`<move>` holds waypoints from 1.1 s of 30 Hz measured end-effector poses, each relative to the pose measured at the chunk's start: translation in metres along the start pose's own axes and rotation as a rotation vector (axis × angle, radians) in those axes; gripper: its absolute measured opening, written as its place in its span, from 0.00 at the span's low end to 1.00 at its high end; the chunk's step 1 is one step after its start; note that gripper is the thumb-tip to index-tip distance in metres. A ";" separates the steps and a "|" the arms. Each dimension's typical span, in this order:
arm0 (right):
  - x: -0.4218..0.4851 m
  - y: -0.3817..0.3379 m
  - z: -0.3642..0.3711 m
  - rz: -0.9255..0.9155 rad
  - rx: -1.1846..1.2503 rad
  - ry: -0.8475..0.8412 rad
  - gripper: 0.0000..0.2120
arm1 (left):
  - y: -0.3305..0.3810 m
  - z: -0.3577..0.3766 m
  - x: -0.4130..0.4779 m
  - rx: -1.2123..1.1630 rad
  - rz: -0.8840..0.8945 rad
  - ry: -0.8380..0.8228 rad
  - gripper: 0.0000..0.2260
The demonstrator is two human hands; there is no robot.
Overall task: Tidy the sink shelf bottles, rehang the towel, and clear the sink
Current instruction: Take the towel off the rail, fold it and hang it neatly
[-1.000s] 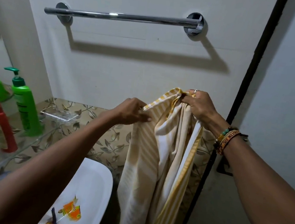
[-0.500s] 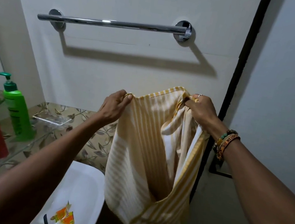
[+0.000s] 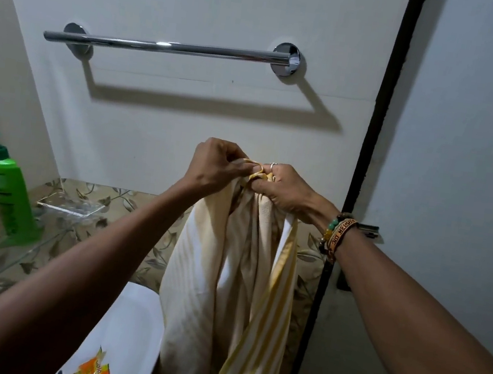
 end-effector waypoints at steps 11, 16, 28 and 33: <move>-0.008 0.018 -0.035 0.097 -0.126 0.234 0.08 | -0.047 0.053 -0.030 -0.245 -0.114 -0.486 0.18; -0.022 0.038 -0.066 0.149 -0.118 0.368 0.12 | -0.092 0.051 -0.050 -0.116 -0.306 -0.565 0.23; -0.008 0.021 -0.013 0.023 -0.124 0.012 0.07 | -0.049 0.047 -0.031 -0.272 -0.118 -0.418 0.06; 0.003 0.014 0.013 0.006 0.027 -0.132 0.14 | -0.027 0.042 -0.010 -0.270 -0.111 -0.247 0.04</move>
Point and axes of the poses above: each hand's wrist, its own x-axis towards the middle knuckle, its own z-axis out of the palm, y = z × x, the point moved 10 cm from there along x, towards the middle knuckle, and after that the axes turned 11 degrees about -y, right-handed, at the moved point
